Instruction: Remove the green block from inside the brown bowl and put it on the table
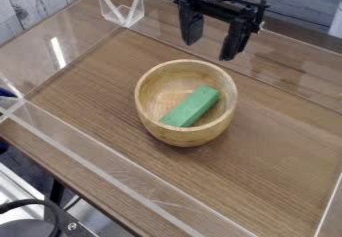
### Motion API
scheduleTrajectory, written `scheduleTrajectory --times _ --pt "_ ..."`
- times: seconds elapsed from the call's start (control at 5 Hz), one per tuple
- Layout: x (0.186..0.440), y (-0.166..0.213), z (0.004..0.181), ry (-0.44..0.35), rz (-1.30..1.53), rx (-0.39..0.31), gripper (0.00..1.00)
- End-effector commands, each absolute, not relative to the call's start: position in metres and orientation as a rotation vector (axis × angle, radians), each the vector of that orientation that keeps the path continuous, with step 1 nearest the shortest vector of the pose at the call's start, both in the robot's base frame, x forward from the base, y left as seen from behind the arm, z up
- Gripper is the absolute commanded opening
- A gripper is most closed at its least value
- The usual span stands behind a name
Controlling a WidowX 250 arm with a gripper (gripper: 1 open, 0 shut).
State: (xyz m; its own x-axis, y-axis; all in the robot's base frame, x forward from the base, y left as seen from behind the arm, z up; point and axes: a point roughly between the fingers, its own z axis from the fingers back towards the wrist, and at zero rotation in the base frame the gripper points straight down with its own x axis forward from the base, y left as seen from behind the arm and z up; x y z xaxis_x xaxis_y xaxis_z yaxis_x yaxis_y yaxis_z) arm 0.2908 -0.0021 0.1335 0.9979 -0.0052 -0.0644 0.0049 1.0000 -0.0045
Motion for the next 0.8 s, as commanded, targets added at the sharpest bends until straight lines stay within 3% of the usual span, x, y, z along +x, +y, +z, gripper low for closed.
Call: scheduleTrajectory --times 0.0,0.6 --pt "0.284 0.002 0.123 0.088 -0.01 0.005 1.0" --pt "0.26 0.021 0.09 0.126 -0.017 0.016 1.0"
